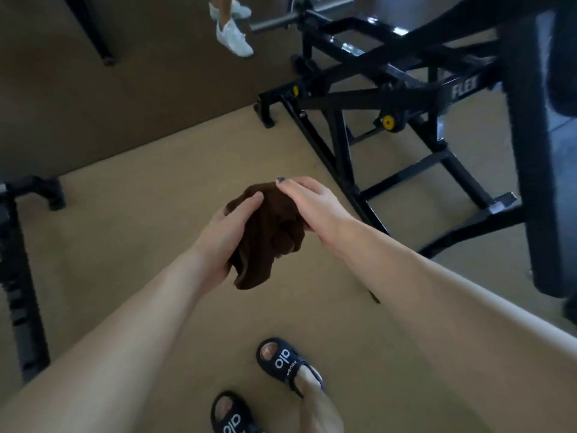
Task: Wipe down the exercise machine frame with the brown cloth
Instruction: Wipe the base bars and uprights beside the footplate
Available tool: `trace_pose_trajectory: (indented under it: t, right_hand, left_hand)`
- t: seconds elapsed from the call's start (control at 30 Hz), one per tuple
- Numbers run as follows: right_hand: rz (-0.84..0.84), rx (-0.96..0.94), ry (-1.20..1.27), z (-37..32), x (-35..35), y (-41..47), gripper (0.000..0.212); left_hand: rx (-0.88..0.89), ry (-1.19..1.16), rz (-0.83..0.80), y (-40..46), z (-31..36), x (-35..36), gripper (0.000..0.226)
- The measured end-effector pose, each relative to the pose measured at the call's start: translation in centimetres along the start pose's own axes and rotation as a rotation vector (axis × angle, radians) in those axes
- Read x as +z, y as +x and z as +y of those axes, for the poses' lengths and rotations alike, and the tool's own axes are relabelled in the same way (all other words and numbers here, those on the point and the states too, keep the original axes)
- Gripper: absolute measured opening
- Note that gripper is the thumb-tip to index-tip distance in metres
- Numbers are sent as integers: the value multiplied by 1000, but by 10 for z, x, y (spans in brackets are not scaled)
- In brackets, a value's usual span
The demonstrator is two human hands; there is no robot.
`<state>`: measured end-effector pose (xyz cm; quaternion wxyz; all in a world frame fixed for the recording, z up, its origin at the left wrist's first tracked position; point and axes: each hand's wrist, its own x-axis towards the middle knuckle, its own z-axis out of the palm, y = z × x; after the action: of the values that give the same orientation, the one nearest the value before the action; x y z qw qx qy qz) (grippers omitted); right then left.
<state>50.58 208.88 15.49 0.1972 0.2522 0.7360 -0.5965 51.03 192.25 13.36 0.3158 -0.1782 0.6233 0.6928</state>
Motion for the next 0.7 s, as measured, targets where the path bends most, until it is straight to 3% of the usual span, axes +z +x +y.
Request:
trace_pose_trajectory:
  t: [0.17, 0.33, 0.43, 0.53, 0.63, 0.7]
  right_hand:
    - [182, -12, 43, -36, -49, -40, 48]
    - [343, -52, 211, -72, -103, -74, 39]
    - [460, -194, 136, -92, -130, -99, 27]
    - [700, -441, 106, -119, -159, -125, 8]
    - [956, -548, 137, -150, -192, -127, 11]
    - [975, -513, 123, -170, -207, -115, 20]
  left_hand:
    - [38, 18, -86, -25, 52, 41, 37]
    - [70, 11, -126, -47, 110, 71, 41]
    - [124, 45, -114, -53, 149, 97, 39]
    - [212, 127, -91, -55, 189, 130, 41]
    - [320, 202, -48, -50, 227, 166, 36]
    - [416, 287, -17, -42, 248, 191, 26]
